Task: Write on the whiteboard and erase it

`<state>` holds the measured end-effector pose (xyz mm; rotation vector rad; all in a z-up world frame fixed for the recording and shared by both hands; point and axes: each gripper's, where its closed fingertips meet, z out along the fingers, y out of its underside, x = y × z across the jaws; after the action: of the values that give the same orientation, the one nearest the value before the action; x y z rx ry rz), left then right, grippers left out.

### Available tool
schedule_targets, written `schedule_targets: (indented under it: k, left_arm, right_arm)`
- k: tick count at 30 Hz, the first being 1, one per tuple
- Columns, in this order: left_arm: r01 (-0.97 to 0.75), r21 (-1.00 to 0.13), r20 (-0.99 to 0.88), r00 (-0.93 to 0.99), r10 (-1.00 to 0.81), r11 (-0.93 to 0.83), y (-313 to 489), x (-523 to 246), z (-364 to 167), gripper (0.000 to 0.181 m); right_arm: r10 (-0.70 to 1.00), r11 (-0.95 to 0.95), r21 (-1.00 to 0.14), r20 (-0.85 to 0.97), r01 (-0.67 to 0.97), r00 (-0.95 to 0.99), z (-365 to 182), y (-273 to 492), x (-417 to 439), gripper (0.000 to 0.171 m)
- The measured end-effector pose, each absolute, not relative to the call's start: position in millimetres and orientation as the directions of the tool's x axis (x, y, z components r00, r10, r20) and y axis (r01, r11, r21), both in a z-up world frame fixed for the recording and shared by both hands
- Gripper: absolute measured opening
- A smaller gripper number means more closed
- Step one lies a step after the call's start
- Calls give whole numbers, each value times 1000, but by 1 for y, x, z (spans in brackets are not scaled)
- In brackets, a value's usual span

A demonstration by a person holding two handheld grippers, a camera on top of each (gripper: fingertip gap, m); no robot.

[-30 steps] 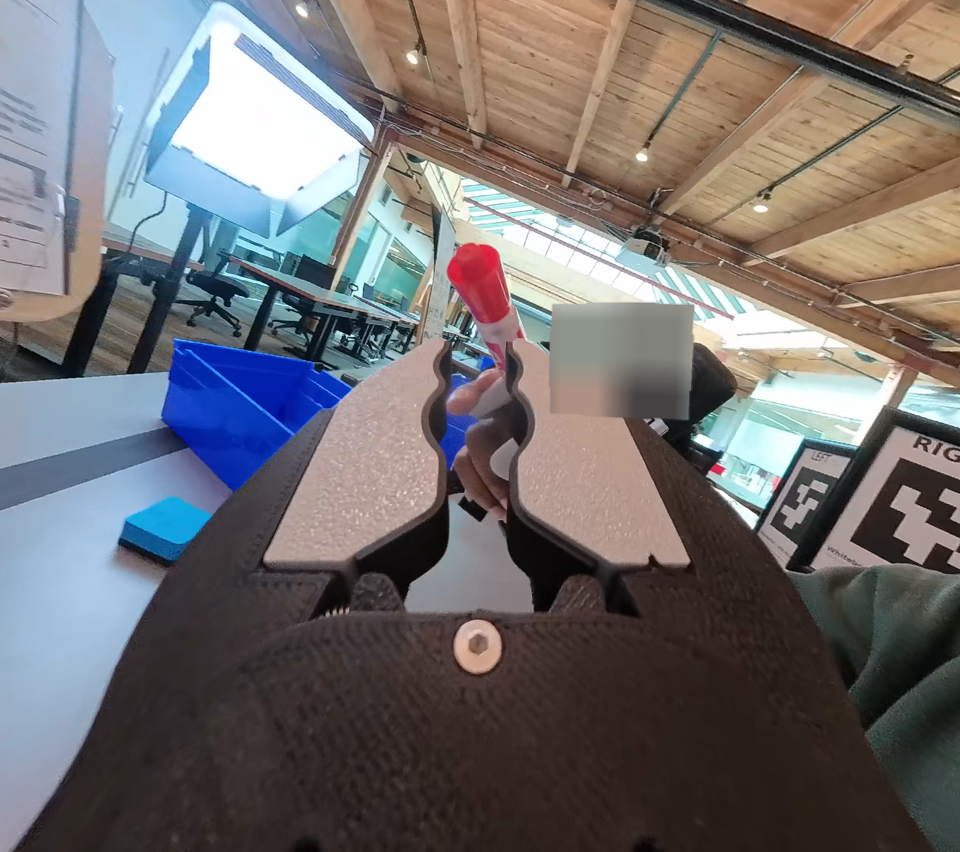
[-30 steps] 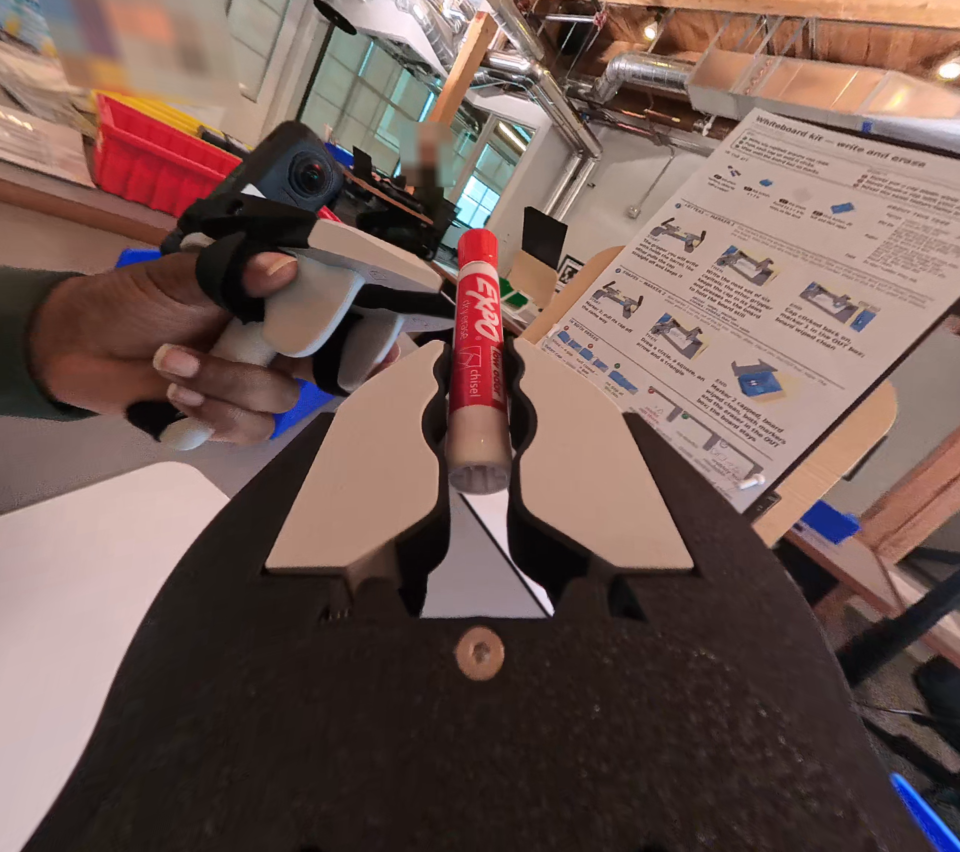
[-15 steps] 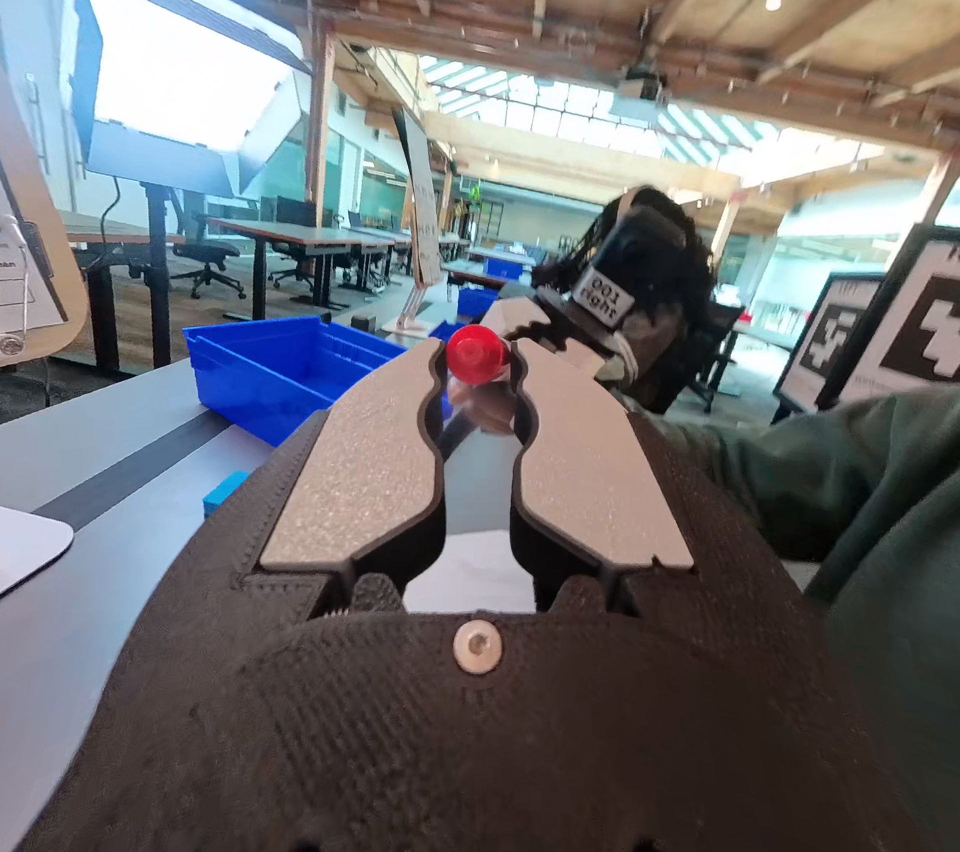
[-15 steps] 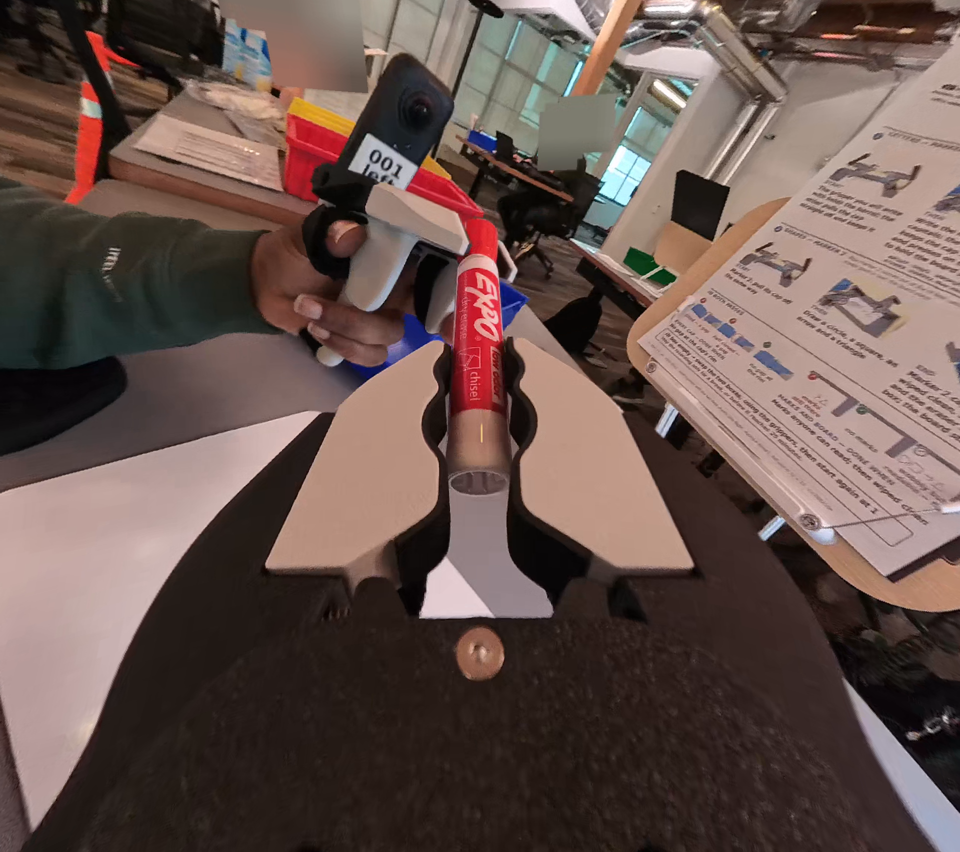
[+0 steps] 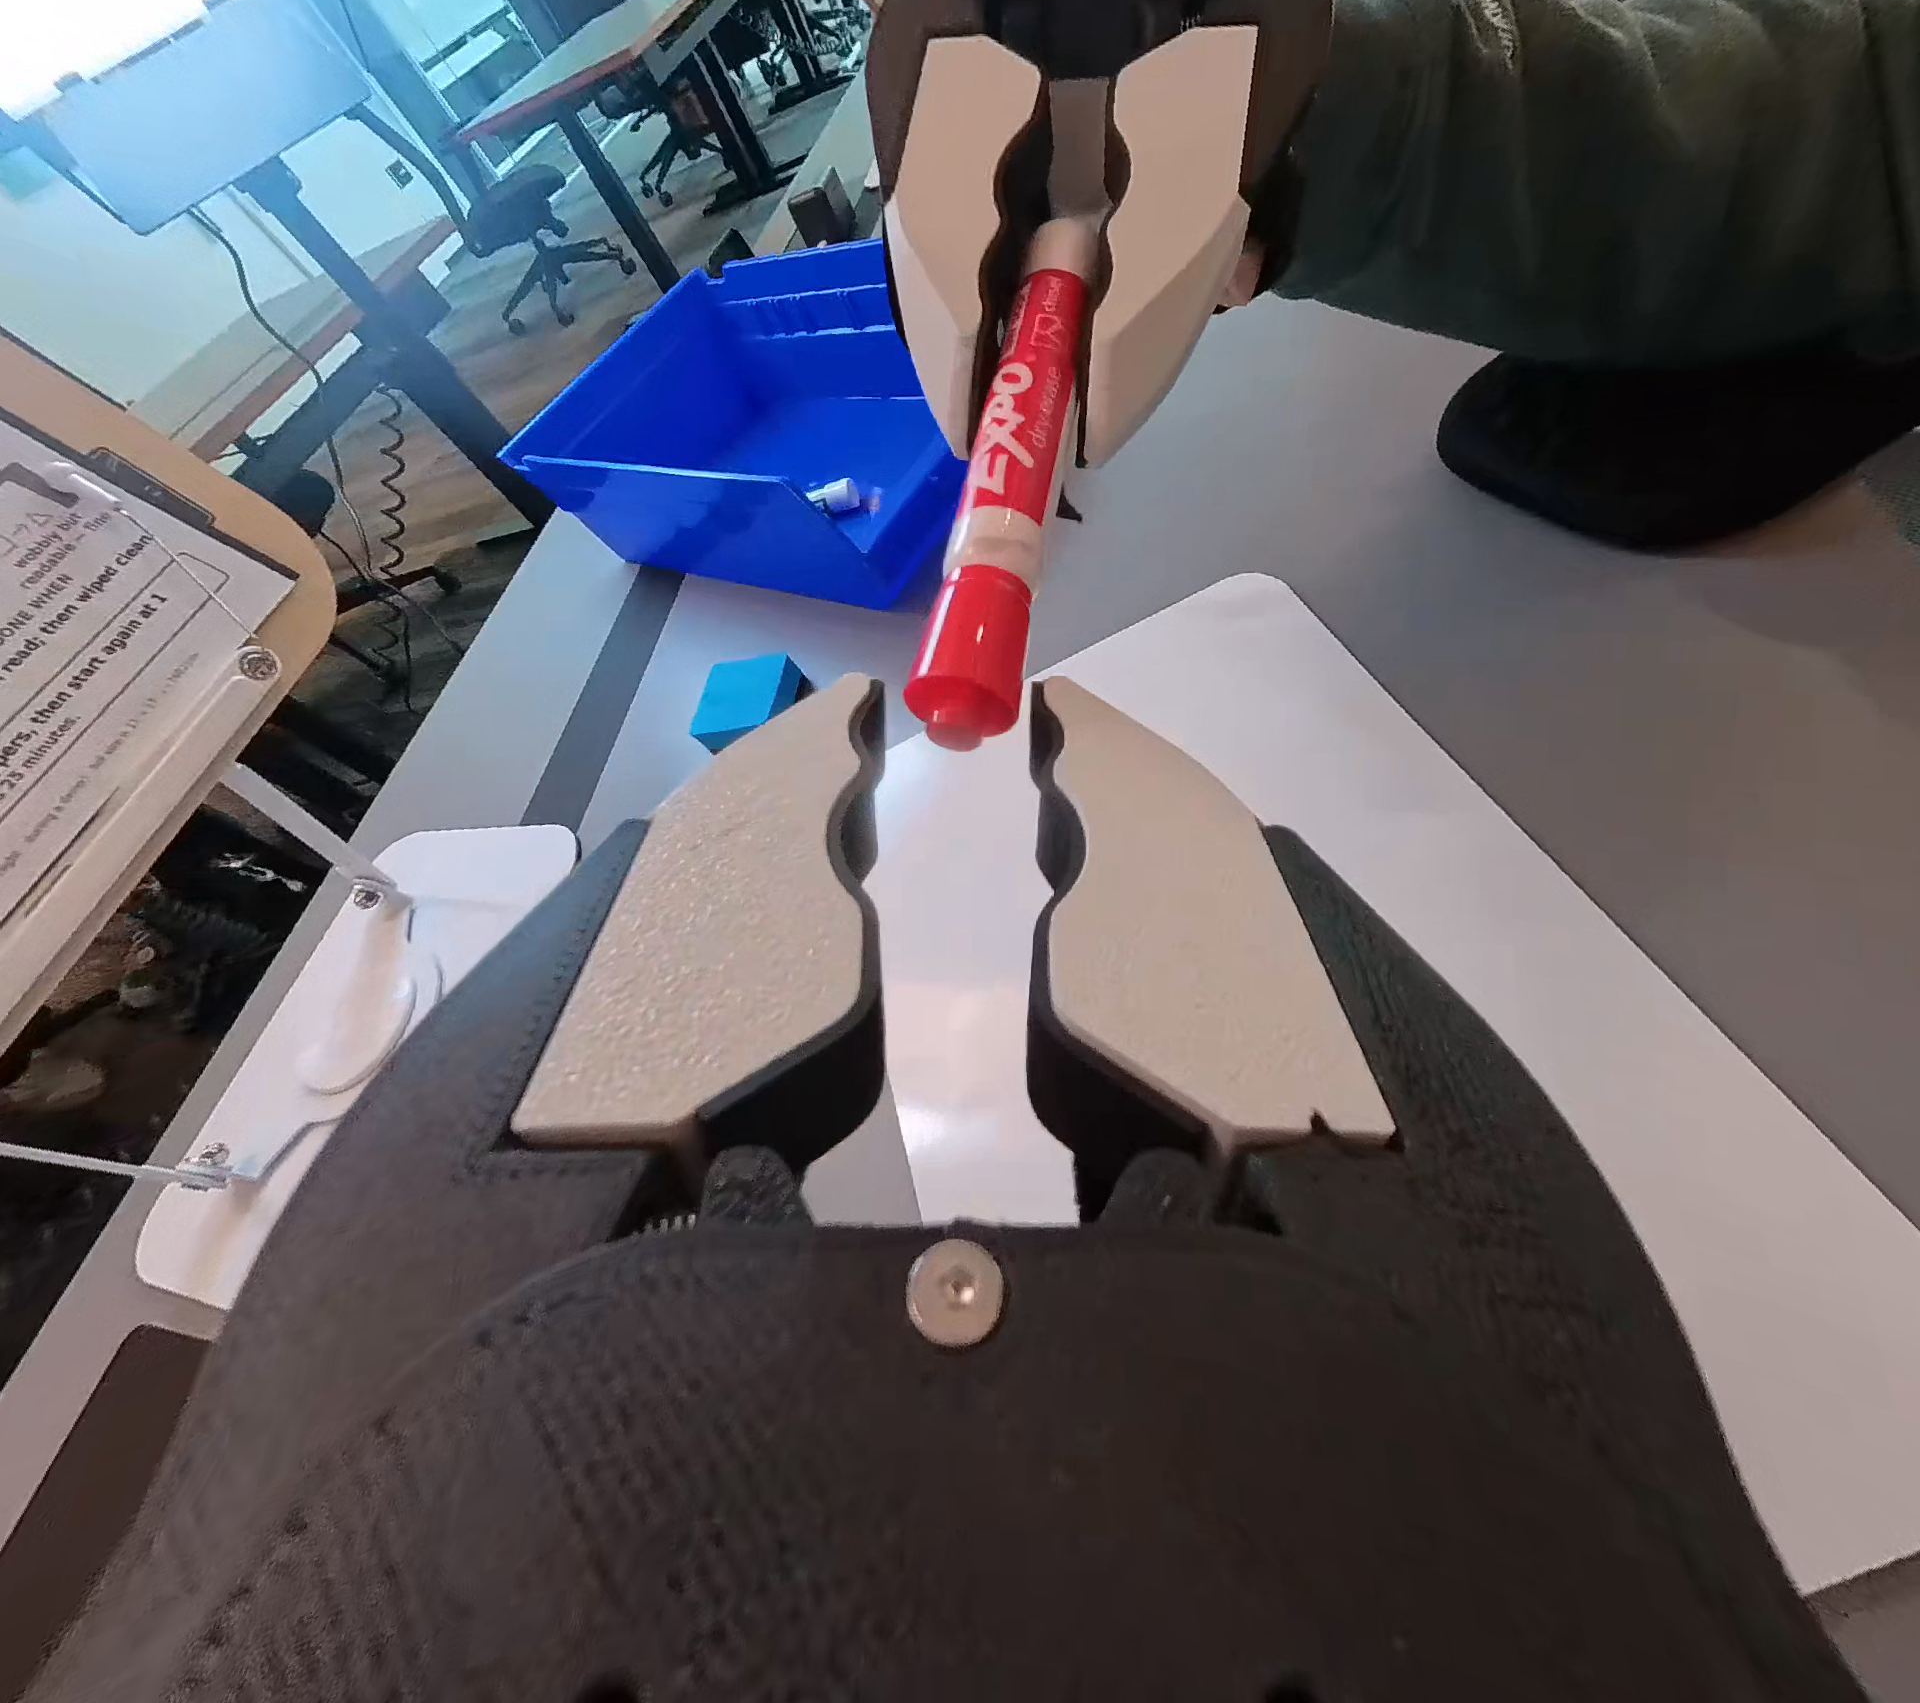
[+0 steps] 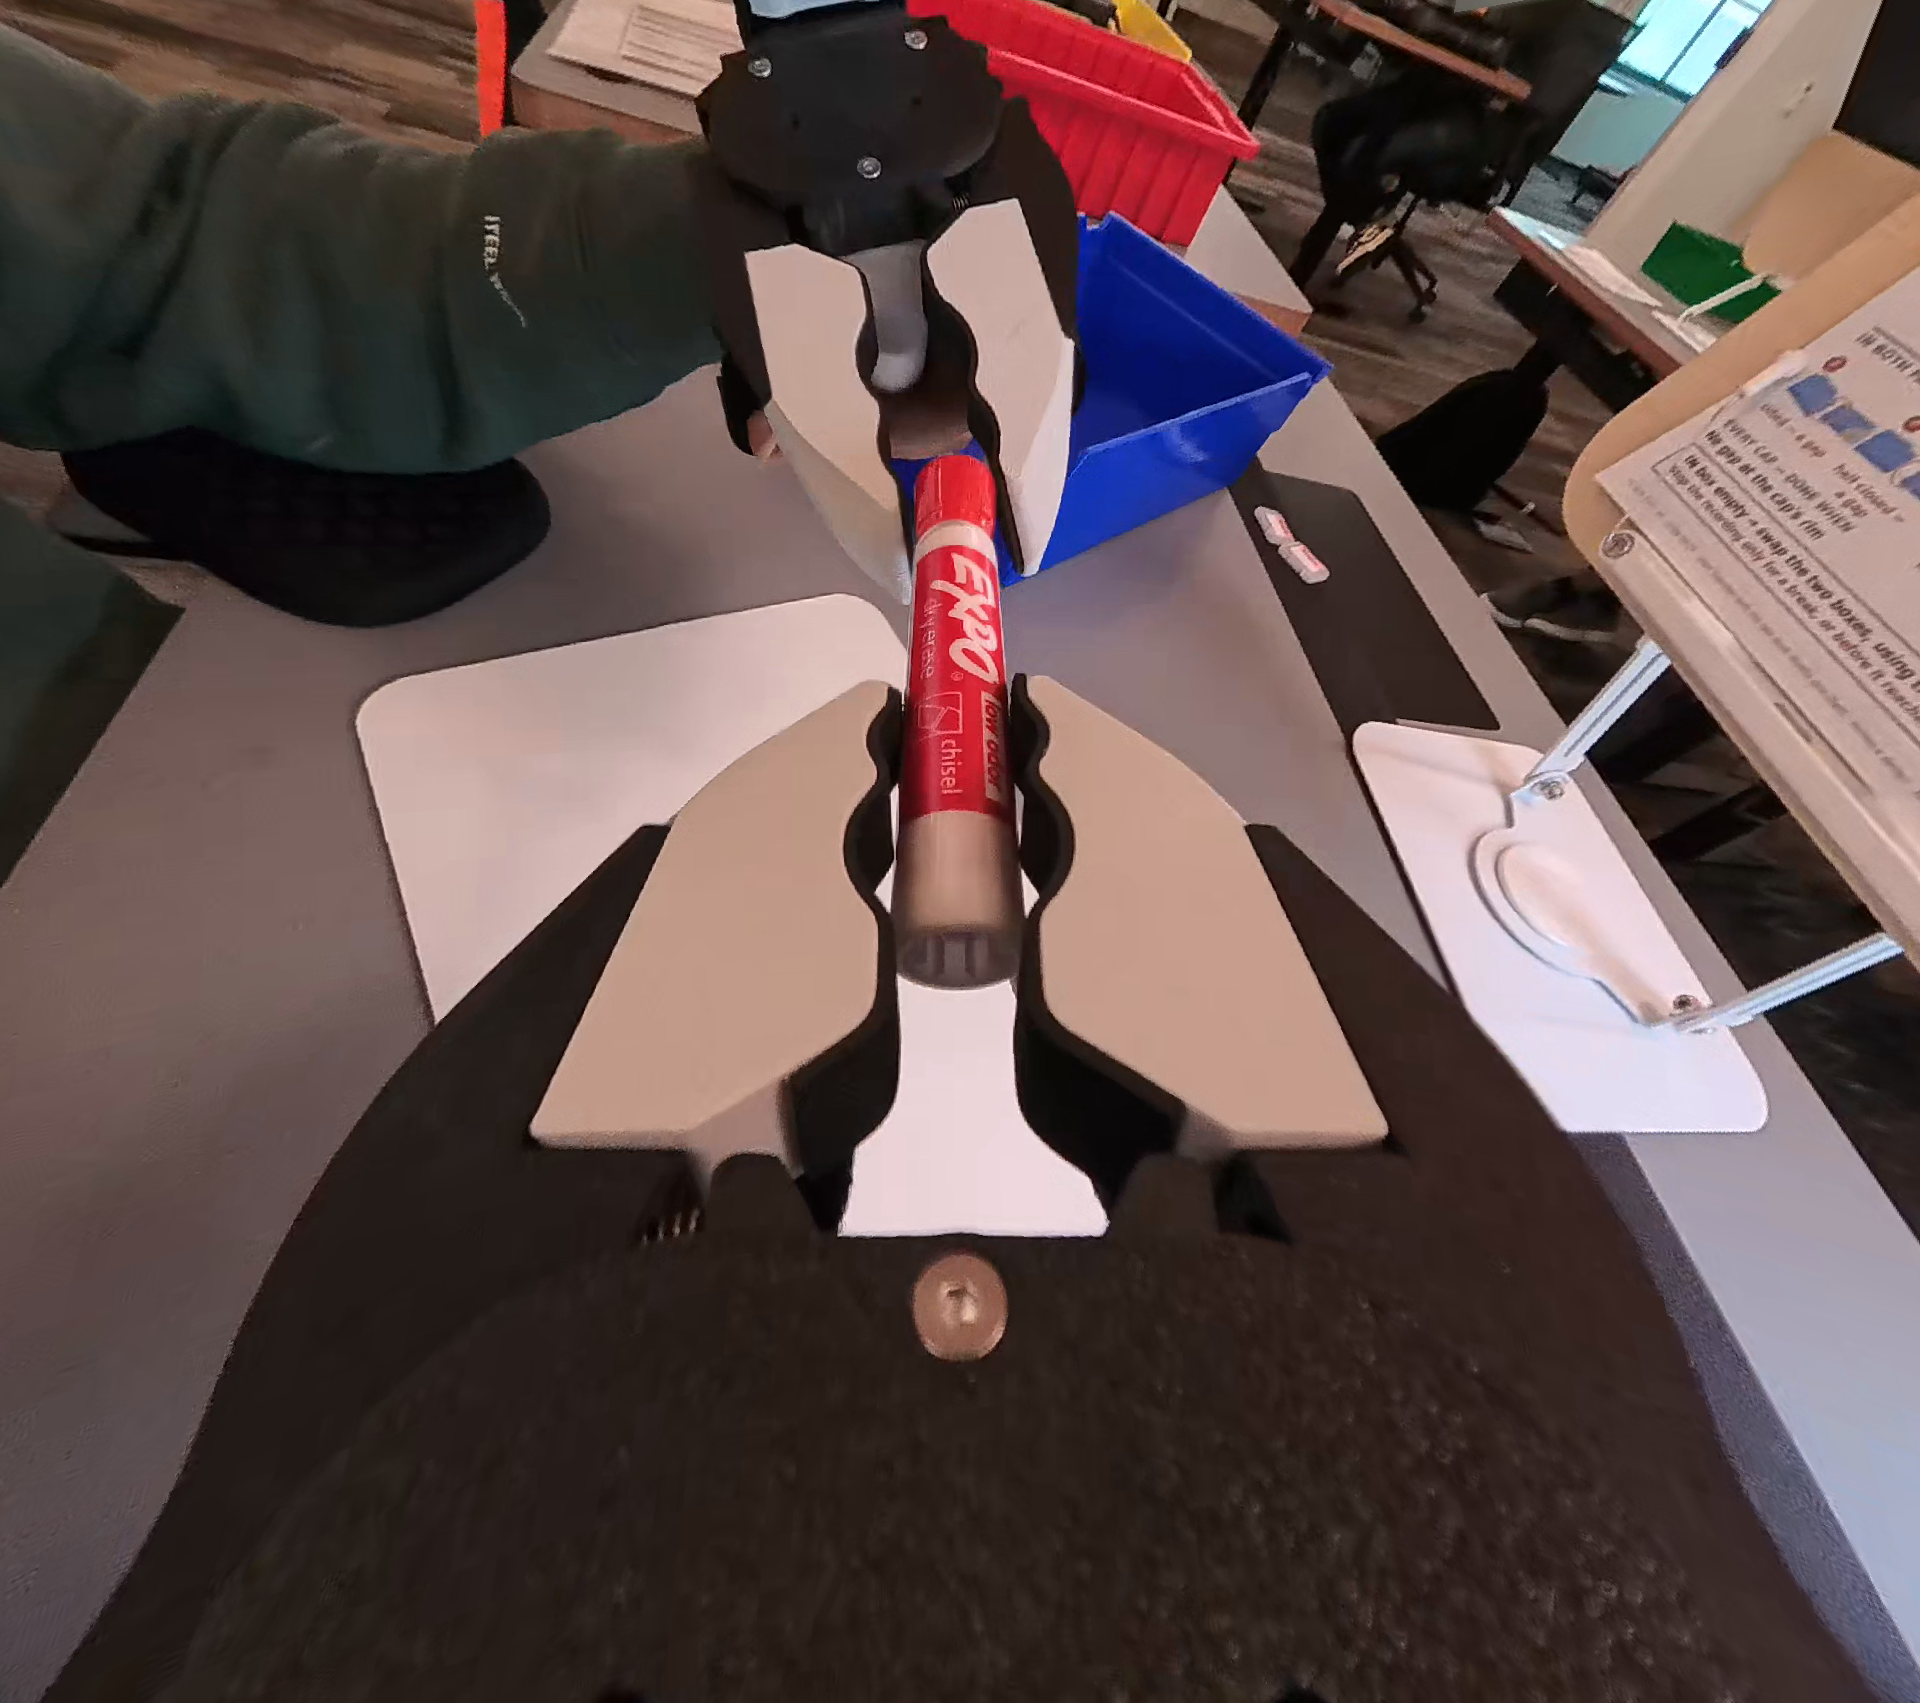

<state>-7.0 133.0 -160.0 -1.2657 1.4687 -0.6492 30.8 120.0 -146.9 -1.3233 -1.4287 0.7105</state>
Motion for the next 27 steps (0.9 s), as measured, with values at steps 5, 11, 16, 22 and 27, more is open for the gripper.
schedule_targets:
  k: [5,11,16,22,27]
  left_arm:
    - [-331,-905,-299,55,-953,265,126,-4,-164,33]
    - [-314,-912,-295,55,-954,264,126,-1,-164,21]
    - [-269,-929,-281,62,-958,255,126,0,-158,22]
    - [-254,-944,-227,34,-973,212,124,-1,-161,21]
    - [-159,-981,-113,4,-994,111,123,-5,-152,20]
  right_arm:
    - [959,201,-910,258,362,116,-153,122,31,20]
    - [968,181,-906,233,382,94,-163,122,27,20]
    - [973,165,-914,213,371,93,-164,123,28,20]
    - [980,146,-923,185,356,79,-164,121,27,20]
    - [975,157,-958,189,241,114,-147,122,20,21]
